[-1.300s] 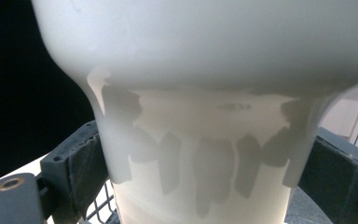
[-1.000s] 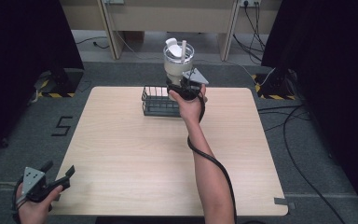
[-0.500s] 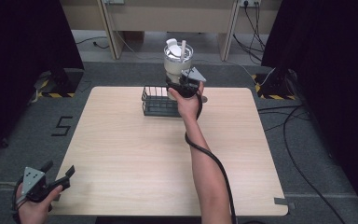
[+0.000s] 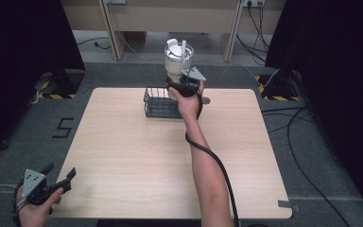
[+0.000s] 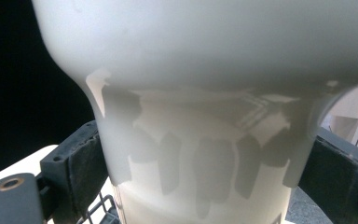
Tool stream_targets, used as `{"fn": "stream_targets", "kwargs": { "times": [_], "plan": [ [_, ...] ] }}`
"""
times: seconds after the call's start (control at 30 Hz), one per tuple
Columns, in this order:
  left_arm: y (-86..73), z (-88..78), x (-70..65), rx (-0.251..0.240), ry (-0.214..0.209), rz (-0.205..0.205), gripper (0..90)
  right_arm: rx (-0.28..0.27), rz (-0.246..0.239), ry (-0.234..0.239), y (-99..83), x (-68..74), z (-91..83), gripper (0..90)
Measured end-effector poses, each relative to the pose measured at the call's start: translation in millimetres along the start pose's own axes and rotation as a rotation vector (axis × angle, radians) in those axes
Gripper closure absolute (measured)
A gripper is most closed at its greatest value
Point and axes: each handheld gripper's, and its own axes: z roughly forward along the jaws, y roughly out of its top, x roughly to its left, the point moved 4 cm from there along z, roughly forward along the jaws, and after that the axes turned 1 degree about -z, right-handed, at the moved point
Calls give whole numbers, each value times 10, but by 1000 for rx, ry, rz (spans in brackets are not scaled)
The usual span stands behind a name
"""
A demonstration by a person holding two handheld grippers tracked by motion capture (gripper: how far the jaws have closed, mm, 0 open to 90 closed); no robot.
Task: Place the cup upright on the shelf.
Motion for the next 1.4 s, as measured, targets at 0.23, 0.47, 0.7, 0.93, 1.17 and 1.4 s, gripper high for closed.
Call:
{"fn": "stream_targets", "kwargs": {
  "times": [0.23, 0.47, 0.7, 0.93, 1.17, 1.4],
  "plan": [
    [-2, 2, 1, 2, -1, -1, 153, 12, 12, -2, -68, -18, 52, 104],
    [0, 0, -2, 1, -2, 0, 153, 24, 13, -2, -145, -14, 100, 104],
    [0, 1, -3, 1, -3, 1, 153, 36, 16, -7, -231, -16, 139, 104],
    [0, 1, -5, 1, -3, 2, 153, 52, 12, -18, -334, -43, 159, 103],
    [0, 3, -9, 2, -6, 5, 153, 66, 27, -22, -427, -63, 176, 102],
    [1, 1, -10, 2, -6, 5, 153, 59, 18, -23, -441, -45, 186, 102]
  ]
}}
